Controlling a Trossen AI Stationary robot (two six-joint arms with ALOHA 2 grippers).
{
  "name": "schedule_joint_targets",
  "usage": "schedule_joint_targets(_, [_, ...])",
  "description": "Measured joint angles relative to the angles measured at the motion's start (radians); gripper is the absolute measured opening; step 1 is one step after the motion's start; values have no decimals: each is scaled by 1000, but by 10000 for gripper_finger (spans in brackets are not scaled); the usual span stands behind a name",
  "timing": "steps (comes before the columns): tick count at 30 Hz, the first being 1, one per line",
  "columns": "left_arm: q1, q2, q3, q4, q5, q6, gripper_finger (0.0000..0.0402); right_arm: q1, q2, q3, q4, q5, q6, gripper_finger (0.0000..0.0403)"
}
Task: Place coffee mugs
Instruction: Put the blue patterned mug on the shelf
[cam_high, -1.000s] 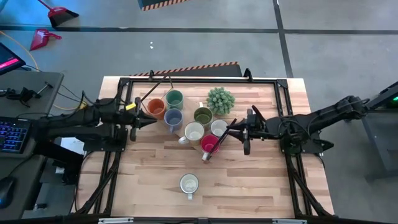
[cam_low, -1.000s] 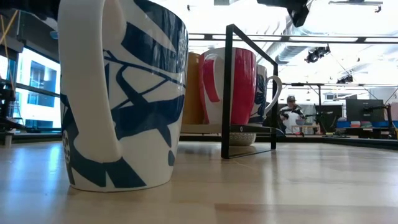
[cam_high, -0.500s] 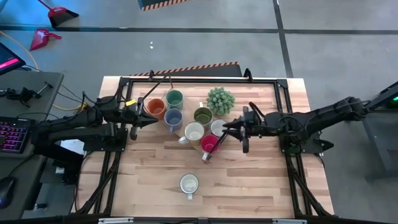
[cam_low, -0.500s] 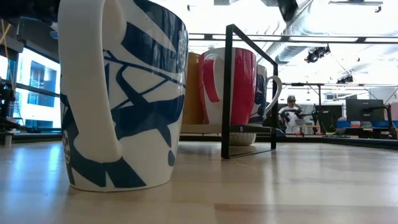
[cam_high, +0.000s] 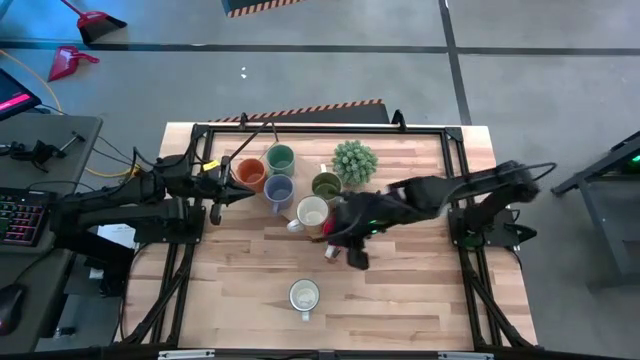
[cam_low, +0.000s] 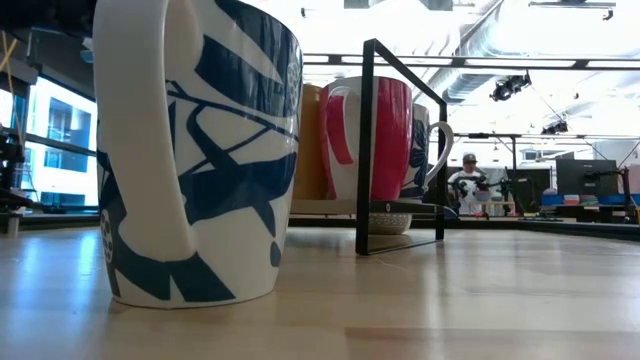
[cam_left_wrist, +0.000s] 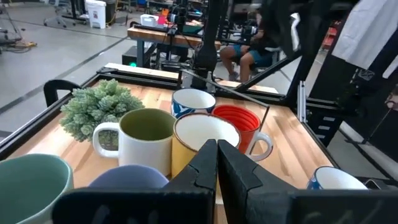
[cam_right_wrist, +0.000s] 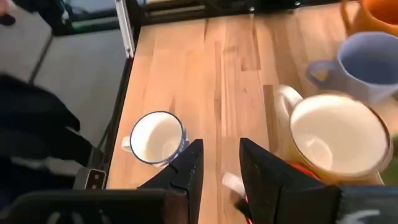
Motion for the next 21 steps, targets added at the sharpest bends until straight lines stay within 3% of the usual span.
schedule_joint_targets(6, [0,0,0,-41,8,25,0,24,252,352,-185,-10,-8,91])
schedule_joint_targets(9, [0,-6,0,-76,13,26,0,37,366,481,-281,-16,31,113])
schedule_joint_targets(16, [0,-61,0,-125,91,78,0,67,572,662,-359,-24,102,185])
schedule_joint_targets(21, [0,-127,0,-135,141,76,0,86,644,716,-345,-30,103,196])
